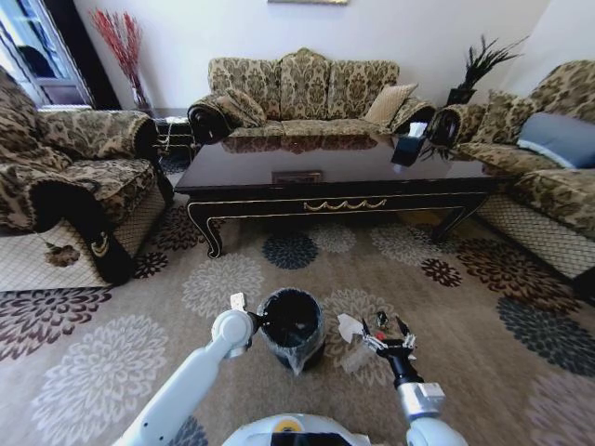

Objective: Move to the front of the table and pick up the trash from the floor, then place it into the trash bin.

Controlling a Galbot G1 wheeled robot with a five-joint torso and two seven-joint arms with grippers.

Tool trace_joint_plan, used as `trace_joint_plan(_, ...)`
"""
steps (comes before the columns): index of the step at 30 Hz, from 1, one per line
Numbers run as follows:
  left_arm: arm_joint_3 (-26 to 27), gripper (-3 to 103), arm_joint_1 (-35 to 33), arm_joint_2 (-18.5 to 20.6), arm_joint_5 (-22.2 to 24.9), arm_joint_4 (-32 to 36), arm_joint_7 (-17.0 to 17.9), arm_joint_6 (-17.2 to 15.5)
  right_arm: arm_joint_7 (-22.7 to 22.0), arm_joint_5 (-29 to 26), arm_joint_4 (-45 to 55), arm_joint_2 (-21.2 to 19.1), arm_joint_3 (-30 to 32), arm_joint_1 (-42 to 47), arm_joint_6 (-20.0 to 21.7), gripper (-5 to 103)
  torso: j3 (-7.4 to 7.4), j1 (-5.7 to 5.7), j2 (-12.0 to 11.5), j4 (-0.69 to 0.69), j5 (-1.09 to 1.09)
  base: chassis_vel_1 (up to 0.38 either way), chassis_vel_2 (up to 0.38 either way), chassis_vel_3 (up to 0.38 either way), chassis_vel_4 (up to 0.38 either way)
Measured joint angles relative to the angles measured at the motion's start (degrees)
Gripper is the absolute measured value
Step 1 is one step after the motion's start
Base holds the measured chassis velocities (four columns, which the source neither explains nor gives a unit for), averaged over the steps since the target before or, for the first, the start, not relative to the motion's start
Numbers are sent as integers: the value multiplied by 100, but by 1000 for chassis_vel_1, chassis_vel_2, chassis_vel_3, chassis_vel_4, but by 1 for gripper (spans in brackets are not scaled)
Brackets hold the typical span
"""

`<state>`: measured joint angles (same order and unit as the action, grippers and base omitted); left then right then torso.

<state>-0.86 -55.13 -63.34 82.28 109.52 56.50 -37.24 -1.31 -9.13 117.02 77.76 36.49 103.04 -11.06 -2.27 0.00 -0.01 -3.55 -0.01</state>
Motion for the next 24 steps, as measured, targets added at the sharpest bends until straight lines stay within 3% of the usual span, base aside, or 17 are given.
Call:
trace_joint_plan(8, 157, 0, -148, 320, 12, 360, 164, -181, -178, -21, -28, -30, 55, -81, 221, 100, 1, 0, 0, 0, 1, 0, 0, 0, 0)
trace_joint_plan(13, 401, 0, -359, 545, 108, 624, 303, -274, -486, -197, -263, -103, 100, -278, 619, 100, 0, 0, 0, 0, 0, 0, 0, 0, 0)
trace_joint_plan(17, 586, 0, -532, 758, 328, 872, 399, -393, -997, -878, -677, -208, 85, -616, 1281, 100, 0, 0, 0, 1, 1, 0, 0, 0, 0)
trace_joint_plan(24, 728, 0, -629, 1072, 735, 1095, 584, -499, -1359, -1304, -1500, -323, 42, -1173, 1729, 100, 0, 0, 0, 1, 1, 0, 0, 0, 0)
